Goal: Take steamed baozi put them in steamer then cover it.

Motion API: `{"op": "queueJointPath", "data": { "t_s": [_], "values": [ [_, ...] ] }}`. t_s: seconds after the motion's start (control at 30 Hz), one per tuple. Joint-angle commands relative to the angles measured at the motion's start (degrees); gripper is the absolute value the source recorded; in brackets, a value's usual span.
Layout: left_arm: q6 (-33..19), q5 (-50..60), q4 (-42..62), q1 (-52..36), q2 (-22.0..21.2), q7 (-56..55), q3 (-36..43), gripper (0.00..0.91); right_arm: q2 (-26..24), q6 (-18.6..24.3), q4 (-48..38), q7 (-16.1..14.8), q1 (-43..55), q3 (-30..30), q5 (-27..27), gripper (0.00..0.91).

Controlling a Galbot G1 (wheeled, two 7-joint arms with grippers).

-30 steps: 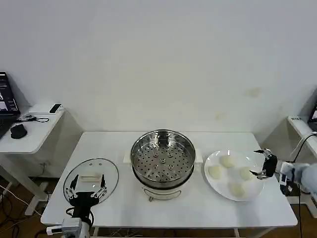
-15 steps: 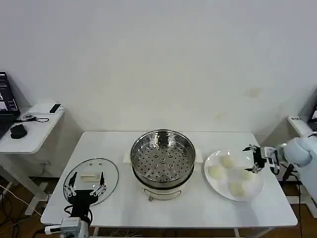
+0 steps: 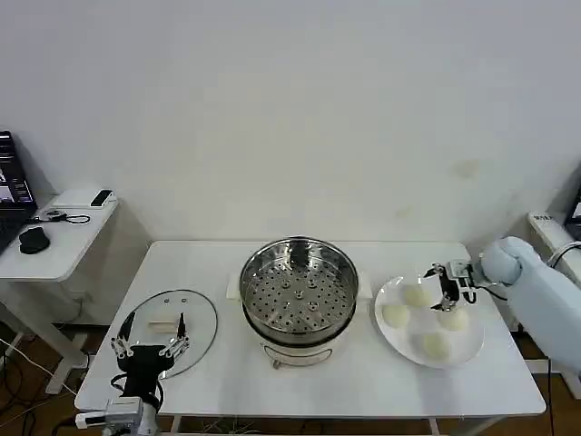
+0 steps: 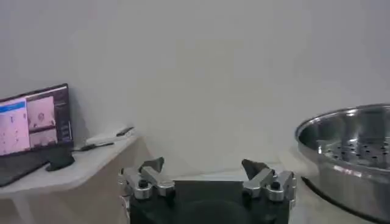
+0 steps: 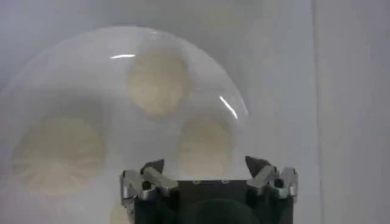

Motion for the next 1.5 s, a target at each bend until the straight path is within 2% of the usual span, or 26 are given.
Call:
{"op": "queueJointPath", "data": {
  "t_s": [0.03, 0.4, 0.47, 0.6, 0.73, 0.9, 1.1, 1.23, 1.5],
  "values": [
    [0.1, 0.2, 0.0, 0.1, 0.0, 0.0, -0.2, 0.907, 4.0, 0.5, -6.2, 0.2, 4.0, -4.2, -2.4, 0.907],
    [-0.1, 0.3, 0.2, 0.2, 0.0, 0.0, -0.7, 0.907, 5.0, -0.1, -8.4, 2.0, 3.9, -4.5, -3.0, 0.897],
    [-0.1, 0.5, 0.4, 0.1, -0.1, -0.2, -0.7, 0.907, 5.4, -0.1, -9.1, 2.1, 3.9, -4.5, -2.9, 0.836],
    [0.0, 0.4, 0.1, 0.2, 0.0, -0.1, -1.1, 0.907, 6.1, -0.1, -10.1, 2.4, 3.9, -5.0, -2.9, 0.786],
    [-0.1, 0.4, 0.3, 0.2, -0.1, -0.1, -1.5, 0.907, 6.5, -0.1, -10.0, 2.2, 4.2, -5.1, -2.9, 0.675],
    [-0.2, 0.4, 0.3, 0.3, -0.3, -0.2, -1.3, 0.907, 6.6, -0.2, -10.2, 1.4, 5.0, -5.9, -2.1, 0.635],
    [-0.2, 0.4, 0.2, 0.3, -0.2, -0.1, -1.2, 0.907, 5.1, -1.1, -9.1, -0.6, 5.3, -6.8, -1.1, 0.615],
    [-0.4, 0.1, 0.2, 0.3, -0.2, 0.2, -1.0, 0.907, 3.8, -1.0, -7.8, -0.6, 5.5, -7.0, 0.0, 0.615],
    [-0.3, -1.6, 1.3, -0.2, 1.2, 0.6, -1.2, 0.907, -3.7, -2.1, 3.6, -1.8, 10.1, -9.4, 4.7, 0.625]
  ]
}}
